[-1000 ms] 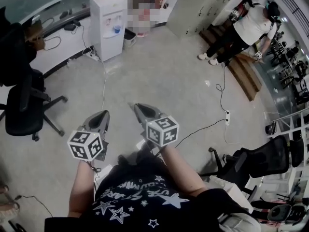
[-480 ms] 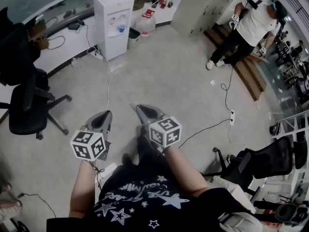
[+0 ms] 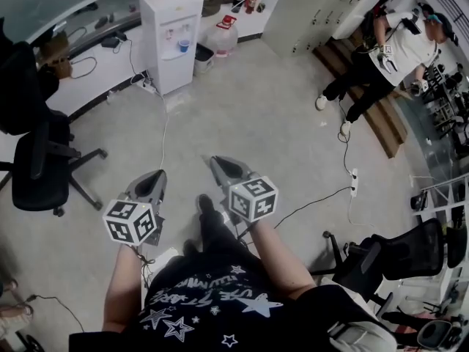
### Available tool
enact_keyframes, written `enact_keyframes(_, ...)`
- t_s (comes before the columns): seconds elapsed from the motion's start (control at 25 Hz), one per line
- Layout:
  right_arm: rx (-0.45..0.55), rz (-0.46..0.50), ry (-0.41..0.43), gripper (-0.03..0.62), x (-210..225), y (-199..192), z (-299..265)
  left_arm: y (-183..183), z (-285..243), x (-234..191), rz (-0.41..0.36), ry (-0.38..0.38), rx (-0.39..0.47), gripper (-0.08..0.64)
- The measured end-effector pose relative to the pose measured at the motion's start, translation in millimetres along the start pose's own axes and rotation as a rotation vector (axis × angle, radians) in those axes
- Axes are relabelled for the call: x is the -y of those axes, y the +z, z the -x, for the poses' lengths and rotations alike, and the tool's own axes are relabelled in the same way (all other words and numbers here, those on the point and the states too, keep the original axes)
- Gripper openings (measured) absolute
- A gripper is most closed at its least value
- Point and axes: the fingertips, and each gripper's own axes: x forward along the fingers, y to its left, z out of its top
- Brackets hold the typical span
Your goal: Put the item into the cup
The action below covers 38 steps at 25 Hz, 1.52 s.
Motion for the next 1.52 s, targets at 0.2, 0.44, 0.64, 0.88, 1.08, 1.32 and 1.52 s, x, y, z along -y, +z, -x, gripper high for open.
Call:
enact_keyframes(0.2,0.002,-0.018,-0.007,0.002,42,22,-28,21,-38,-14,0.001,0.008,-0.005,0.005)
enact_keyframes(0.44,0.021,-0.019,-0.006,0.002,83,63,-70,57,-80,-39,0.011,0.034,-0.013,0.005)
enact_keyframes(0.64,0.008,-0.02,0.014,0.002,114,82,-99,75,-118,-54,0.031,0.048,-0.019,0.005)
enact_keyframes(0.88,-0.011,-0.03,0.042,0.002,151,96,-124,95,-157,-65,0.044,0.075,-0.025,0.005)
enact_keyframes(1.08,-0.017,-0.022,0.074,0.002,181,113,-139,114,-190,-71,0.05,0.102,-0.02,0.005)
enact_keyframes(1.32,-0.026,-0.006,0.101,0.002,216,123,-156,127,-225,-80,0.051,0.135,-0.006,0.005)
enact_keyframes(1.52,-0.012,-0.024,0.081,0.002,243,137,-158,131,-234,-81,0.067,0.153,-0.003,0.005)
